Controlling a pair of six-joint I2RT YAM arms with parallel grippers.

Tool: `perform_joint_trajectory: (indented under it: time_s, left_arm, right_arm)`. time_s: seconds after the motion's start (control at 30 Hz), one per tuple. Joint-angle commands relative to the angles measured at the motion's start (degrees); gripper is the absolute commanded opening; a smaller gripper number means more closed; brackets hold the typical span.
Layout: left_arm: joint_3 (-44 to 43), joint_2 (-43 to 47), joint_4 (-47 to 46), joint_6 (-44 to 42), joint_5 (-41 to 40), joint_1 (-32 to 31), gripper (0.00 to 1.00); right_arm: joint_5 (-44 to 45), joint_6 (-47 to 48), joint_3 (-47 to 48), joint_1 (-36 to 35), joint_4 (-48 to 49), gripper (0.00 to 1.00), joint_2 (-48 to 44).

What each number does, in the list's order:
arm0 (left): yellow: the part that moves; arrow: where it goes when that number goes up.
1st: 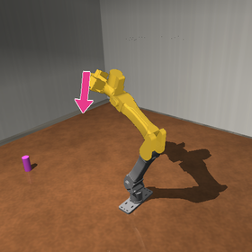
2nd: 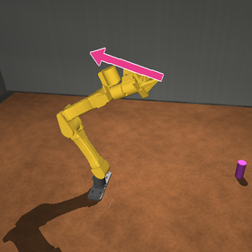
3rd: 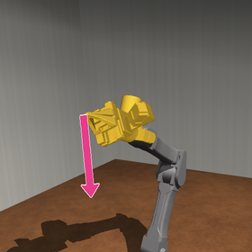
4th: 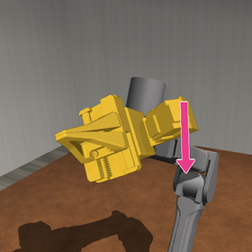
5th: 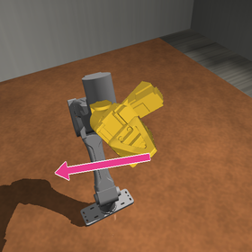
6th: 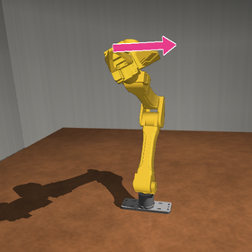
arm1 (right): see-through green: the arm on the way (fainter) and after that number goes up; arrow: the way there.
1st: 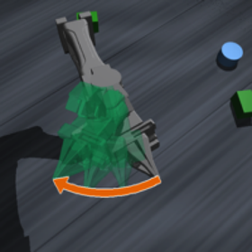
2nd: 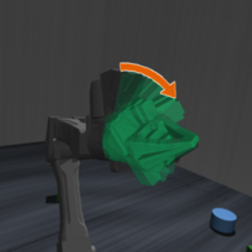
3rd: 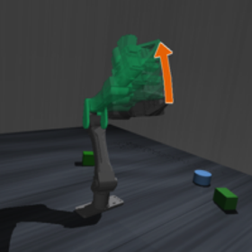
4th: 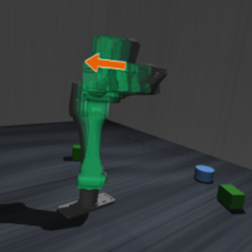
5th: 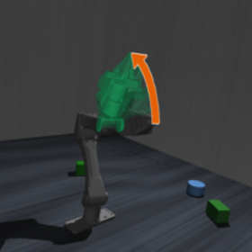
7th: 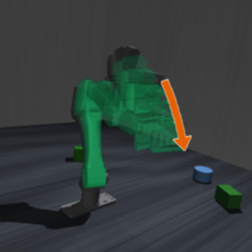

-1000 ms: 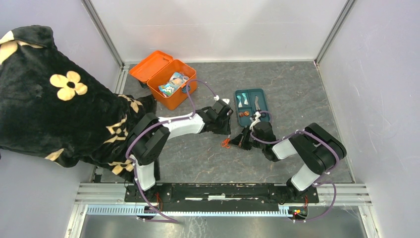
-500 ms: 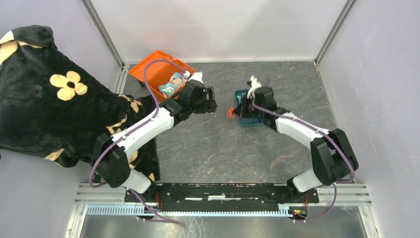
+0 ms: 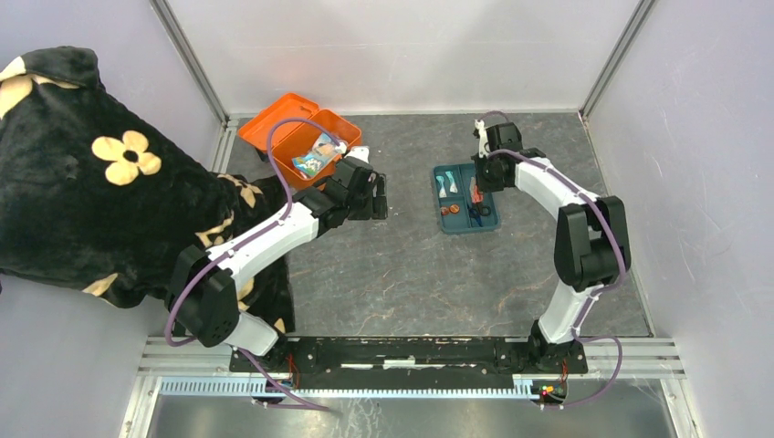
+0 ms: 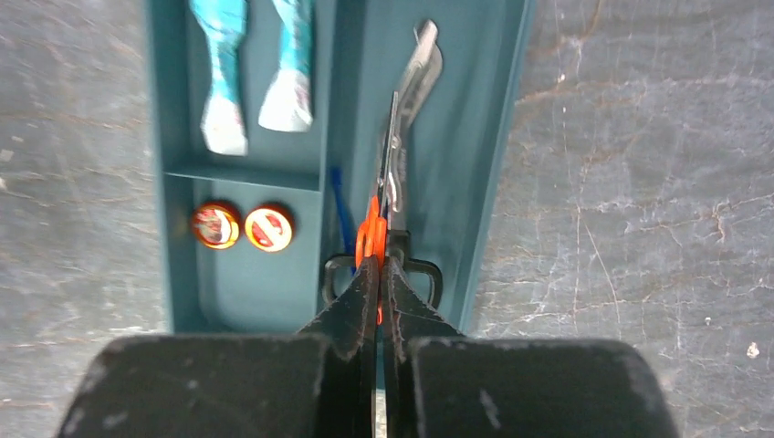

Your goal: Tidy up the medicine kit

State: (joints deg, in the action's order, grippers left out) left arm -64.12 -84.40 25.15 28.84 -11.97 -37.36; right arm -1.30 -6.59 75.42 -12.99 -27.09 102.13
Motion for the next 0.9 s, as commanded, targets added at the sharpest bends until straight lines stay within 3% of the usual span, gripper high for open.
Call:
perform_joint_trajectory:
  time_s: [0.0,0.17,0.33,0.47,0.57,0.77,0.87]
  left_arm:
    - [0.0,2.2,-1.3,-2.8,-0.7,0.0,0.82]
    - [0.0,2.4,-0.9,-3.1,-1.5,0.0,0.82]
    - [0.0,2.1,-0.8,-3.2,-1.6,0.1,0.83]
    - [0.0,2.0,-0.9,-3.2,-1.7,0.1,0.83]
    - [-0.1,2.1,-0.8,-3.3,-2.3,0.2,0.83]
    - [-0.2,2.7,-1.0,-3.6,-2.8,1.4,0.83]
    - [-0.1,2.9,-1.1,-3.7,-3.0,1.8,0.83]
  right_arm:
    - [0.7,4.4,5.2,1.1,-5.4,0.0,2.7]
    - [-3.1,6.2,9.7,2.4,-7.2,0.06,7.0]
    - [-2.0,6.1,10.2,3.9,-5.2,0.3,8.0]
    - [5.8,4.8,10.2,4.3,-5.3,0.43,6.6]
    - [7.7,4.2,9.1,4.2,-4.9,0.45,4.1]
    - [-2.6,-0.7,4.6,2.5,-0.8,0.42,-0.6]
    - [-3.2,-1.2,4.8,0.1,-1.2,0.4,1.1]
